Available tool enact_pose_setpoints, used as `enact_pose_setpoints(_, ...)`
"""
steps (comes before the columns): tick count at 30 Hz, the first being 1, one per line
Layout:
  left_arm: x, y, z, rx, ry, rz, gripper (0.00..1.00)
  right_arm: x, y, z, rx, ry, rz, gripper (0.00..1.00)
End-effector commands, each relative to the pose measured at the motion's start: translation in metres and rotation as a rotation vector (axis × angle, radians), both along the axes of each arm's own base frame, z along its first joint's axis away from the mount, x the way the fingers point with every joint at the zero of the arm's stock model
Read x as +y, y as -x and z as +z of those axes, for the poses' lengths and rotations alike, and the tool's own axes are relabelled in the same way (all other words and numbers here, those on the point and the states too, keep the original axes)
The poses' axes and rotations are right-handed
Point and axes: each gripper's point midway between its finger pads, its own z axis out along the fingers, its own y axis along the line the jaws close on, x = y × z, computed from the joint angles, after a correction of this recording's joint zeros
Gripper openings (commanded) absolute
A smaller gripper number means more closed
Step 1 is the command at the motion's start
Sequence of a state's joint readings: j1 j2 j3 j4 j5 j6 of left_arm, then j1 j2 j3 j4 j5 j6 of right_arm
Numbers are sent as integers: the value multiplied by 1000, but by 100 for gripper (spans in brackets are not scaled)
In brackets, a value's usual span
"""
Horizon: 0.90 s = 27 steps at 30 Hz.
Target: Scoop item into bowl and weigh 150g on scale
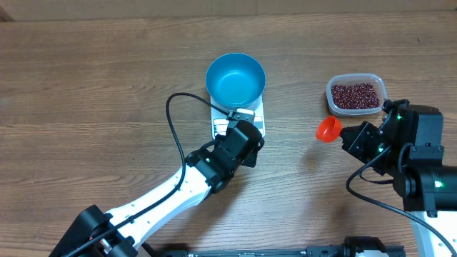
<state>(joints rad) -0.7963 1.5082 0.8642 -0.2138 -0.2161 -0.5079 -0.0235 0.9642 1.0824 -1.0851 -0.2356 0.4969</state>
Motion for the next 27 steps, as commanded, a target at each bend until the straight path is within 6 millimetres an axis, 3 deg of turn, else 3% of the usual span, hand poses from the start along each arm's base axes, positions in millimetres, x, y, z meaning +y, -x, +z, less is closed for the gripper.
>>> enact_pose_setpoints(1,3,-3,-5,-10,-40,-35,4,-1,-4,11,-35,11,1,4)
enact_pose_setpoints(18,-19,-30,-22,48,-154,-115,4,-1,-6,11,-39,9,-2,4)
enact_pose_setpoints(27,-16,-35,-26,53,-170,-111,4,-1,-6,11,-40,9,-2,4)
